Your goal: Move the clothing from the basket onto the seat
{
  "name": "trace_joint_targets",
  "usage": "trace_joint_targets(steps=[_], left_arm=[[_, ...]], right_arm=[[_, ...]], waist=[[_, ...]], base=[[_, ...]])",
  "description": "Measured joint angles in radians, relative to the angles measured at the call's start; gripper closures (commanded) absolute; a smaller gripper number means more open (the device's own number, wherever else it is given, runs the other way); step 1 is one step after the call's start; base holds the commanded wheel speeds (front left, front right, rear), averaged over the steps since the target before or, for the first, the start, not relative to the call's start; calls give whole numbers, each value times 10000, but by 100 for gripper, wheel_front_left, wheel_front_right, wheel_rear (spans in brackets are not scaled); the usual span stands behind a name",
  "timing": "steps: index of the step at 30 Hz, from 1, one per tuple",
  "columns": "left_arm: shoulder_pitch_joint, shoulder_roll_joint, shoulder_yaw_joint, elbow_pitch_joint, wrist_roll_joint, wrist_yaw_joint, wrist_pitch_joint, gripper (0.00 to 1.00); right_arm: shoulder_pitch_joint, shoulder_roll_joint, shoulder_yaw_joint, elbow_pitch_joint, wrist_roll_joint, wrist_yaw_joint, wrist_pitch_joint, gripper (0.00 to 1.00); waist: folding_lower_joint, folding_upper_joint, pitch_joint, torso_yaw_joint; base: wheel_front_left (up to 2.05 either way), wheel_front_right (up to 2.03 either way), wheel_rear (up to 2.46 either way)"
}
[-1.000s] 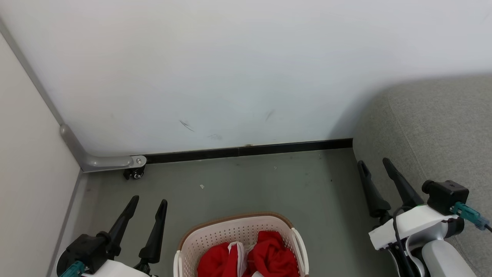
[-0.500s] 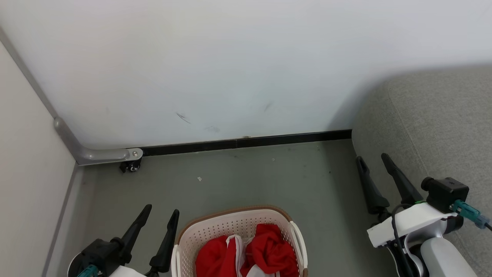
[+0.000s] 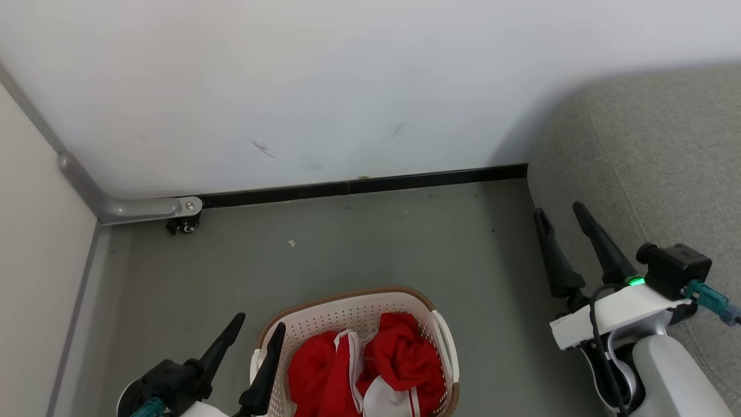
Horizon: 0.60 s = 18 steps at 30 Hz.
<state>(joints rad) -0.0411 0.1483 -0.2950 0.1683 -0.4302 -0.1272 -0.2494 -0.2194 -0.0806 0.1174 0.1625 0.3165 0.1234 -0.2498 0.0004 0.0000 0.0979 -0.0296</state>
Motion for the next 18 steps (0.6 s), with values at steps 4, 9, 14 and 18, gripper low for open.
trace_joint_targets(steps=[4, 9, 14, 18], left_arm=[[-245, -23, -207, 119, -13, 0, 0, 0], [-516, -79, -476, 370, -92, 0, 0, 0], [-871, -84, -757, 704, -92, 0, 0, 0], [-1166, -81, -949, 1055, -92, 0, 0, 0]], right_arm=[[-234, -27, 19, -174, -23, -2, 0, 0], [-630, -128, 59, -391, -94, 0, -10, 0], [-995, -153, 115, -585, -102, 0, -12, 0], [-1269, -165, 136, -731, -102, 0, -12, 0]], waist=[[-1, 0, 295, -54], [-1, 0, 706, -122], [0, 0, 1148, -185], [-1, 0, 1514, -231]], base=[[0, 0, 0], [0, 0, 0], [0, 0, 0], [0, 0, 0]])
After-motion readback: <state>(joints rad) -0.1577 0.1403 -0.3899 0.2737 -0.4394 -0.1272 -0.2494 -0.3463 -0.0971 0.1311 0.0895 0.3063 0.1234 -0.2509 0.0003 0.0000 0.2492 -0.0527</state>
